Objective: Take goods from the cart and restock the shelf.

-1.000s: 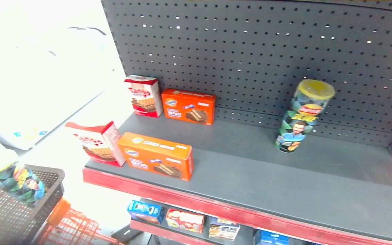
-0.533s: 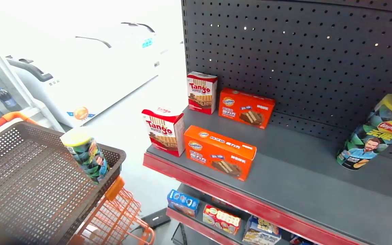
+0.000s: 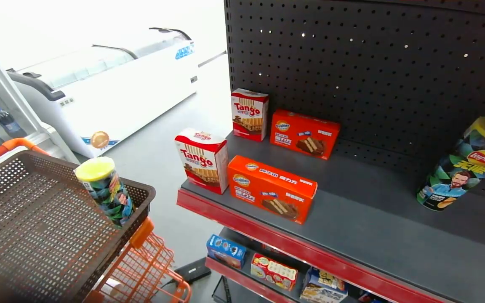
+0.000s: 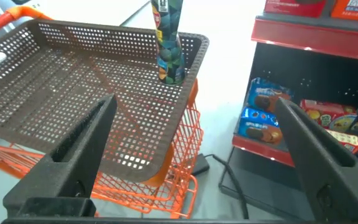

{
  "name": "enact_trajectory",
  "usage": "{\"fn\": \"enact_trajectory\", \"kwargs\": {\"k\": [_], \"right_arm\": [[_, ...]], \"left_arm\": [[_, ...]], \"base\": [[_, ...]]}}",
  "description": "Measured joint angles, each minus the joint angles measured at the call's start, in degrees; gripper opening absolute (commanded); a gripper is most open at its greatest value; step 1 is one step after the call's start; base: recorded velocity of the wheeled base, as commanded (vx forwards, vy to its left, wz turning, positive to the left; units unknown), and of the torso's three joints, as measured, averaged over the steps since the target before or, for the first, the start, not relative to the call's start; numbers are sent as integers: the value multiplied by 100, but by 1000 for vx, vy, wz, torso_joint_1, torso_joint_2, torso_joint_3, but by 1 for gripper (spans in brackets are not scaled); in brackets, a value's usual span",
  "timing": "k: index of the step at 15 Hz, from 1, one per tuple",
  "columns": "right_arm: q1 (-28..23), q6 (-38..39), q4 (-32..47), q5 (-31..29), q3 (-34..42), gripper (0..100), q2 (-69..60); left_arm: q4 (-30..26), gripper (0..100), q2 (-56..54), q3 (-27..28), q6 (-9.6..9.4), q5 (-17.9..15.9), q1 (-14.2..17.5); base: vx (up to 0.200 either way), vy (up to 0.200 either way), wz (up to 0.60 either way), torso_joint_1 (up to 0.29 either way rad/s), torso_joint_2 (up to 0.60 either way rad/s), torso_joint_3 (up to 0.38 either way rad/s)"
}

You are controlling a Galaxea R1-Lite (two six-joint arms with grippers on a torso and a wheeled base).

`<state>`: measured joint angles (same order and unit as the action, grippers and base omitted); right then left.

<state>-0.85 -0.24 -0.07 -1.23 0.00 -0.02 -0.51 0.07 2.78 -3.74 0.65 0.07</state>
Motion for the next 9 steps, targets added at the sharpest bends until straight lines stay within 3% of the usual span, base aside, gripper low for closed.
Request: {"fn": "enact_trajectory", "kwargs": {"k": [3,5,9], "right_arm": [[-2,2,-4,1,0,100,0],[-5,0,-4,0,0,100,0],[-5,2,-4,0,0,100,0]], "left_arm": [[-332,100,519,534,-145,15,-7],[-389,100,1101,774,-107,20,-17],[500,100,2597,925,145,28,-51]], "base": [[0,0,0,0,0,0],[0,0,0,0,0,0],[0,0,0,0,0,0]]}}
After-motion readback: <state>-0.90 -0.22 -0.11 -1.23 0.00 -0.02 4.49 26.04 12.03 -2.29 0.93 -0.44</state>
